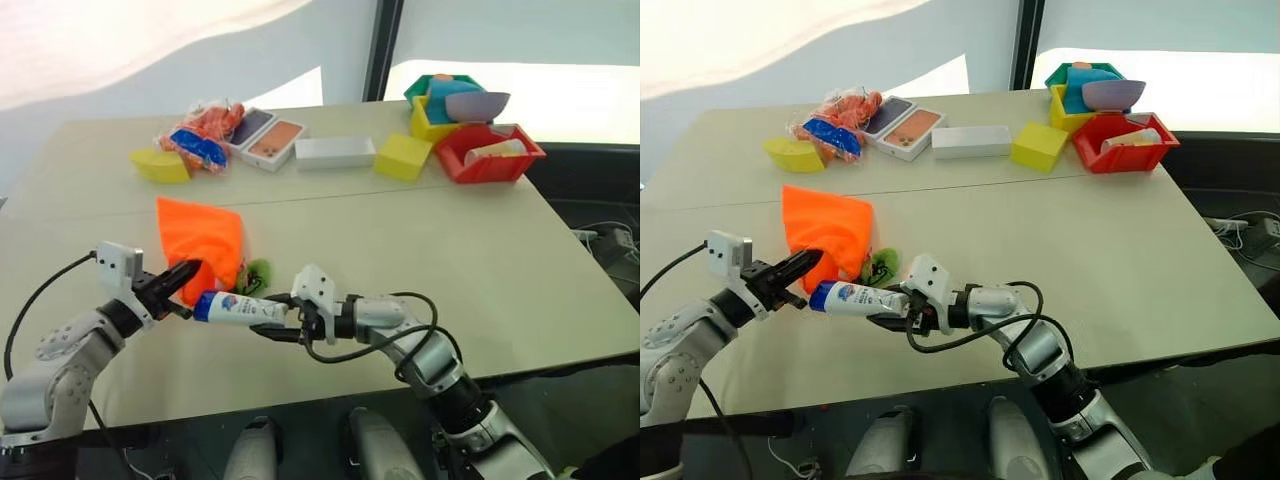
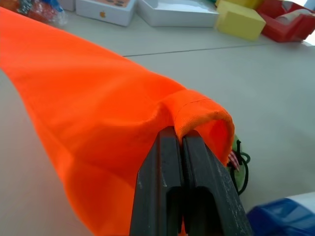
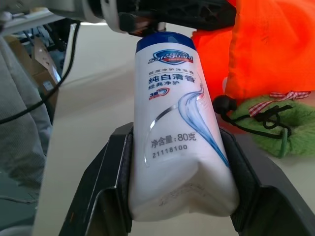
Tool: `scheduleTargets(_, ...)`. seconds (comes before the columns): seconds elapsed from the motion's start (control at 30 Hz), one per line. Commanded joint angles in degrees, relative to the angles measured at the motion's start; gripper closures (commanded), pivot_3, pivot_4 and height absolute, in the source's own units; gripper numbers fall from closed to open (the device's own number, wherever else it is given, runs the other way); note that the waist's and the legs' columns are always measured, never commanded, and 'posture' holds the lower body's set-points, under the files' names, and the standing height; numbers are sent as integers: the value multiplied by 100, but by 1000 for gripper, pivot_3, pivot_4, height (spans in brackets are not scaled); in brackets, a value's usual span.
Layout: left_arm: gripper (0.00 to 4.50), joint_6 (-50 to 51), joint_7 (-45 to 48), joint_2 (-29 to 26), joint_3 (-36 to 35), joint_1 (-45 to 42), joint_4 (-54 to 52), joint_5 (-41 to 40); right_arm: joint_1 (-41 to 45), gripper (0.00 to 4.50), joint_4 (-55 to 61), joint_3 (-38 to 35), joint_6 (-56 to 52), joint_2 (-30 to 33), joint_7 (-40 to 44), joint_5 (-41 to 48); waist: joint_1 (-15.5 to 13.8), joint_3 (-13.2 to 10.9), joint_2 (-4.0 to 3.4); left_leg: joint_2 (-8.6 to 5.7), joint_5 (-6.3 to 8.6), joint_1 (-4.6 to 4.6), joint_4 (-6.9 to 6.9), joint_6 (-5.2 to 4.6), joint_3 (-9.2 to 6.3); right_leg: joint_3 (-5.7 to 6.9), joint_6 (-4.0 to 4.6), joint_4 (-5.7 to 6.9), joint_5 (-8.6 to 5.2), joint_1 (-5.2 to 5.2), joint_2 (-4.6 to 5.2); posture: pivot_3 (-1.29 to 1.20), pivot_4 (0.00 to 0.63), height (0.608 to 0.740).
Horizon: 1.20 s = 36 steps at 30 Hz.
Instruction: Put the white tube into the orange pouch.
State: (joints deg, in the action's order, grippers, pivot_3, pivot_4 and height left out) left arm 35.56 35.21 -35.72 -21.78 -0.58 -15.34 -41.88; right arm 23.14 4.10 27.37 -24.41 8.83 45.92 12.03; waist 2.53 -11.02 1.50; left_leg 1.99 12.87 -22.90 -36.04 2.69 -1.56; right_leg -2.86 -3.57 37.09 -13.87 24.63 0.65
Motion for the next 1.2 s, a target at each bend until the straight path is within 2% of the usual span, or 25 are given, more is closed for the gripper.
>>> scheduleTargets(0.03,4500,233,296,-291,-279,-64,-11,-296,137,2360,-43,91,240,-325,-218,-134,3,0,1,0,0,0,0,0,0,0,0,0,0,1,0,0,150,740)
scheduleTargets(0.27,4500,551,807,-804,-428,-82,298,-471,243,2360,-500,107,456,-772,-687,-505,9,-1,0,1,0,-1,3,0,0,0,2,0,-1,6,-1,0,150,740)
scheduleTargets(0.5,4500,729,1008,-1037,-533,-19,231,-532,223,2360,-623,-151,461,-979,-1259,-663,5,-1,1,1,0,-35,-1,1,0,0,20,1,11,36,3,0,150,740)
scheduleTargets(0.7,4500,866,899,-905,-550,78,-218,-703,273,2360,-597,-436,268,-1147,-1643,-623,6,-1,1,1,0,-43,1,1,0,0,21,2,13,47,3,0,150,740)
scheduleTargets(1.2,4500,1238,480,-569,-221,277,-1245,-1220,871,2360,-913,-138,110,-1391,-1765,-927,12,0,2,1,0,-44,1,1,0,0,20,3,13,49,1,0,150,740)
